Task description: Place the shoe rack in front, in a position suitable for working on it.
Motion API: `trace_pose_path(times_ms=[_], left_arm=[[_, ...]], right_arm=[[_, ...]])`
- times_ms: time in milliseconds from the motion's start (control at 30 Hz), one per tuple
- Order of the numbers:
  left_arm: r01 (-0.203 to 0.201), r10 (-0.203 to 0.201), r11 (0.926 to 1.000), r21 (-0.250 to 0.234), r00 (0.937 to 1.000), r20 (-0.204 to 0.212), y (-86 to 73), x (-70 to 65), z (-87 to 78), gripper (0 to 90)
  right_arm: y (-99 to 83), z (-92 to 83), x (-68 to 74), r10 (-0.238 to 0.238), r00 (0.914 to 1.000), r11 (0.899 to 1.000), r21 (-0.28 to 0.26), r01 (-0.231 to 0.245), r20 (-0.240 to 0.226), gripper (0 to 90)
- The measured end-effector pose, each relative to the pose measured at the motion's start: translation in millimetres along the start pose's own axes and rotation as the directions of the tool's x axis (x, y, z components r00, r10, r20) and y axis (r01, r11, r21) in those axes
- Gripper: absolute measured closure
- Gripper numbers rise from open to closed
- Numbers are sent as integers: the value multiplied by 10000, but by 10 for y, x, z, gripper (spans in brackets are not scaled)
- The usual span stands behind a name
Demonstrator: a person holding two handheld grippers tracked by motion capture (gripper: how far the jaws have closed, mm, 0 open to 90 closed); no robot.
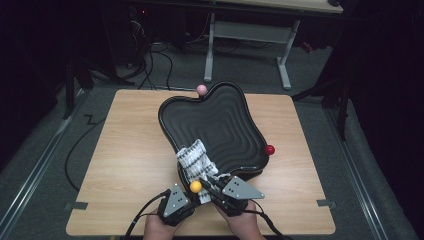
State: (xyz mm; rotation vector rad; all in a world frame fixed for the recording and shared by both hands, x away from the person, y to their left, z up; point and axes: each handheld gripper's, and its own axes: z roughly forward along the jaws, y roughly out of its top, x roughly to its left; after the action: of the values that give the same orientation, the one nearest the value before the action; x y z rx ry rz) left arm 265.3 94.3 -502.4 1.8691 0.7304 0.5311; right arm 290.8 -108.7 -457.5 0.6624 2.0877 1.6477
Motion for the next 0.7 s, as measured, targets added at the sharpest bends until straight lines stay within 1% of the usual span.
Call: trace_pose_path(times_ms=[33, 100, 133, 200, 233, 267, 300, 333, 367, 433, 467, 533, 600, 633, 667, 700], left_arm=[[-23, 23, 10000, 11, 10000, 13, 0, 4, -3, 743], [-63, 63, 10000, 21, 10000, 41, 1, 7, -4, 743], [-84, 84, 10000, 25, 10000, 47, 2, 8, -4, 743], [-137, 136, 9999, 27, 9999, 66, 2, 11, -4, 742], [-154, 153, 9999, 36, 9999, 81, 3, 13, -4, 742], [-154, 153, 9999, 36, 9999, 81, 3, 13, -4, 742], [-180, 180, 9998, 38, 9998, 88, 2, 13, -4, 742], [-180, 180, 9998, 38, 9998, 88, 2, 13, -4, 742], [-180, 179, 9998, 44, 9998, 102, 3, 15, -4, 741], [-183, 183, 9998, 50, 9998, 101, 3, 14, -4, 742], [-177, 177, 9998, 51, 9998, 102, 3, 14, -5, 742], [-167, 167, 9998, 49, 9998, 103, 2, 15, -5, 742], [-175, 174, 9998, 48, 9998, 105, 2, 15, -5, 742], [-175, 174, 9998, 48, 9998, 105, 2, 15, -5, 742], [-177, 177, 9998, 48, 9998, 117, 2, 17, -5, 741], [-177, 177, 9998, 48, 9998, 117, 2, 17, -5, 742]], right_arm=[[0, 5, 2, 4, 10000, 10000, -7, -4, -55, 823], [3, 10, 9, -99, 9999, 10000, -8, 99, 42, 818], [6, 10, 12, -166, 9997, 9999, -5, 166, 186, 815], [18, -5, -3, -229, 9978, 9997, 21, 228, 625, 810], [21, -24, -36, -162, 9954, 9999, 33, 160, 946, 809], [21, -24, -36, -162, 9954, 9999, 33, 160, 946, 809], [16, -62, -117, -4, 9907, 10000, 11, 3, 1363, 808], [16, -62, -117, -4, 9907, 10000, 11, 3, 1363, 808], [11, -107, -211, 73, 9833, 10000, -32, -68, 1817, 807], [9, -162, -313, 232, 9754, 9997, -72, -221, 2193, 806], [7, -189, -362, 331, 9701, 9994, -108, -315, 2405, 806], [-7, -245, -466, 510, 9589, 9987, -189, -476, 2792, 803], [-19, -293, -553, 670, 9450, 9978, -241, -625, 3203, 800], [-19, -293, -553, 670, 9450, 9978, -241, -625, 3203, 800], [-43, -359, -674, 879, 9227, 9961, -282, -834, 3754, 795], [-43, -359, -674, 879, 9227, 9961, -282, -834, 3754, 795]])
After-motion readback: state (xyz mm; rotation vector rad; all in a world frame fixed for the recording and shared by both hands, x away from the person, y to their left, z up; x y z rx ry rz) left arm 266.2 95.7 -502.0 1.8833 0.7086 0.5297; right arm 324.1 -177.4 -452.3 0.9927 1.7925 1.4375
